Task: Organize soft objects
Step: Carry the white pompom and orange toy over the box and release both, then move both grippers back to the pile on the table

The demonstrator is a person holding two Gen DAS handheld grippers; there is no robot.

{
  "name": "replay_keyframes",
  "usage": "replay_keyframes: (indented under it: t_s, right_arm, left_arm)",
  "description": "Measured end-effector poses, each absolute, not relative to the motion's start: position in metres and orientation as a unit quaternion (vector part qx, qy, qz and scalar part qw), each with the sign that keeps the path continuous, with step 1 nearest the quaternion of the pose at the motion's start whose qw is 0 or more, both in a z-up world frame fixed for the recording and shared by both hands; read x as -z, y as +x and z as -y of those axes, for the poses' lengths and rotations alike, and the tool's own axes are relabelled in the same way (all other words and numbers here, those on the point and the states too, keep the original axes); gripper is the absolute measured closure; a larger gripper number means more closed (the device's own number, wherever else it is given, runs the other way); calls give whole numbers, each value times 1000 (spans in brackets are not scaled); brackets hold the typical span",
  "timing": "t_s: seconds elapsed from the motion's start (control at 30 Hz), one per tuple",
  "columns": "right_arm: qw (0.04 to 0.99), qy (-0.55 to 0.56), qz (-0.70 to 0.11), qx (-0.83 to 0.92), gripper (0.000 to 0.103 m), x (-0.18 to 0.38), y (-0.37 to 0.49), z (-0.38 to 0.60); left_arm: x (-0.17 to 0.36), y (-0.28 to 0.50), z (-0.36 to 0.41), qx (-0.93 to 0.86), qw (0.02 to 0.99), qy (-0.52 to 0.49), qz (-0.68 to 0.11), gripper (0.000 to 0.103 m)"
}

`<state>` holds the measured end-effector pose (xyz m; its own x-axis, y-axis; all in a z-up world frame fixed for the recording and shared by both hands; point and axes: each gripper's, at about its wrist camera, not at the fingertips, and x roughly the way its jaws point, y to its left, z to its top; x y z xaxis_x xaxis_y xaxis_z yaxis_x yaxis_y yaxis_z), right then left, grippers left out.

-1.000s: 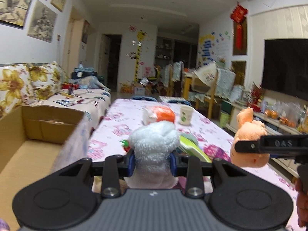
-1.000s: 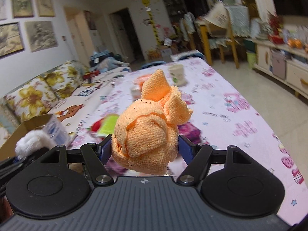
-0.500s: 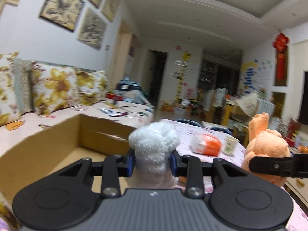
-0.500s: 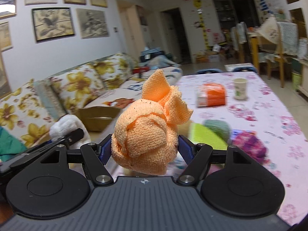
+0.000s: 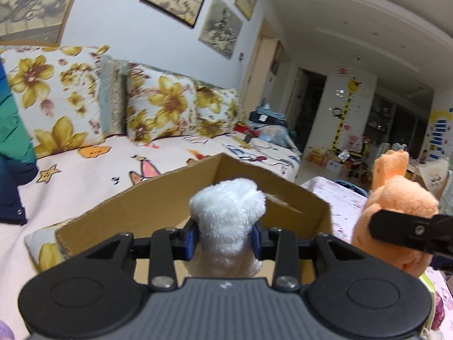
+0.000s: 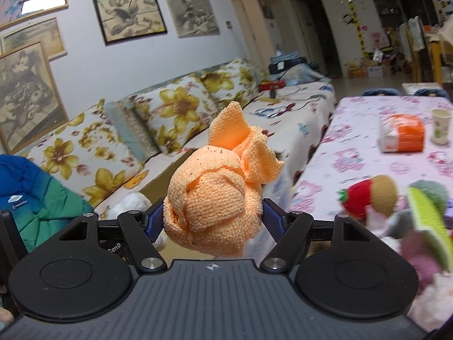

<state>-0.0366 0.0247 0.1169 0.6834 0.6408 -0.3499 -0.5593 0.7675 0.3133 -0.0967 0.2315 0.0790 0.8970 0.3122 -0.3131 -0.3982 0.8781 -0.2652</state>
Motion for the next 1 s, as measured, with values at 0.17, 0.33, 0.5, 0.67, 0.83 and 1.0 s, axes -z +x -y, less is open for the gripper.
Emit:
replay_keyframes:
  t_s: [0.17,0.33,0.5,0.67,0.83,1.0]
  right_arm:
    - [904,91,-239,-343,10,-115,-41,-34]
    - [898,98,-244,-353,4,-115,-51,-34]
    - [900,108,-243,-346,2,-118,-57,-28]
    - [914,110,-242,-306,1,-118,-64,-23]
    - [926,116,-237,-269,0,-116,-73,-7]
    - [936,114,-228,-244,0,-113,-80,0]
  left_arm:
    - [-76,-98,-243,-206,951,-180,-142,65]
    - [-72,-100,-252,-225,942,-197,-155,65]
    - [-73,-101,-252,-233,939,-198,-157,54]
    - [-78,-102,-247,-237,944,-180,-139,29]
    - [-82,-103,-238,-222,954,-159,-122,19]
    - [-84,-102,-227,-199,963,-138,-113,12]
